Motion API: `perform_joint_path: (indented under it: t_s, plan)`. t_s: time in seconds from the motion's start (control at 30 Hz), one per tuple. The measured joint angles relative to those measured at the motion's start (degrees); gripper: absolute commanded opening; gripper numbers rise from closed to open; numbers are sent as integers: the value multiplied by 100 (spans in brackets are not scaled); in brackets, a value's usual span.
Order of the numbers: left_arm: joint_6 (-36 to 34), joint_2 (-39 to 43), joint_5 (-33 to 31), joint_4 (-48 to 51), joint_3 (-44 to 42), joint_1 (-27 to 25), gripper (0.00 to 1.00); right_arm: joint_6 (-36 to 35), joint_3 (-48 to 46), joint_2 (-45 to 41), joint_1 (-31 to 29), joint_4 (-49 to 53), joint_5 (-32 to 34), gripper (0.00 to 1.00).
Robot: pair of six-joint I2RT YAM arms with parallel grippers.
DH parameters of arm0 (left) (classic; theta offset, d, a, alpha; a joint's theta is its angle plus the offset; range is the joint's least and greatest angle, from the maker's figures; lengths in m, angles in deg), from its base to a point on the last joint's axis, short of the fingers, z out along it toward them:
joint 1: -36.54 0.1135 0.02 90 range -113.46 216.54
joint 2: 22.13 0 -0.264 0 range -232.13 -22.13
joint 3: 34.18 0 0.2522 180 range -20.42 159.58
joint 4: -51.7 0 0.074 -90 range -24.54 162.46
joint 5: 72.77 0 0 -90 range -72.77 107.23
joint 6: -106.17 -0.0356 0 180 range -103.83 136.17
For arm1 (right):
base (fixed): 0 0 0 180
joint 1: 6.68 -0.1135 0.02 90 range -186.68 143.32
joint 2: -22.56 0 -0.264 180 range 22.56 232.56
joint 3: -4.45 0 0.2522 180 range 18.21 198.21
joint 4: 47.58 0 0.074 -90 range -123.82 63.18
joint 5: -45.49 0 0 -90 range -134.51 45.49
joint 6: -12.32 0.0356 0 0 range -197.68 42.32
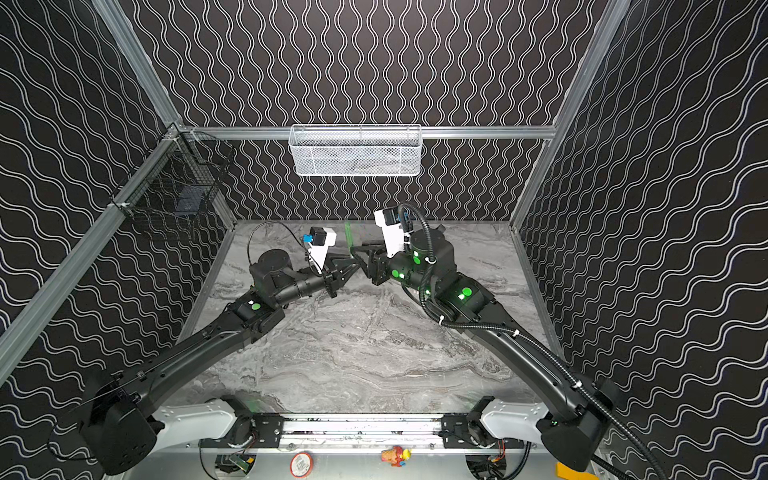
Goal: Insert the pens into the pen caps
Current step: 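Press the cap down onto the pen while left gripper pushes pen up, then open the left gripper and draw it back while right holds capped pen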
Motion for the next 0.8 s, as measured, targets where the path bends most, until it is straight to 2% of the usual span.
perform_joint_path:
  t_s: [0.37,0.77,0.8]
  plan:
    - [0,46,24,-52,-20,17,0,-92,131,350,0,-66,-286,18]
    - [236,-33,177,-20,-17,33,0,-129,-101,293,11,-267,-192,11]
    - [258,-33,184,-24,-17,33,5,-127,-122,286,11,-302,-190,11]
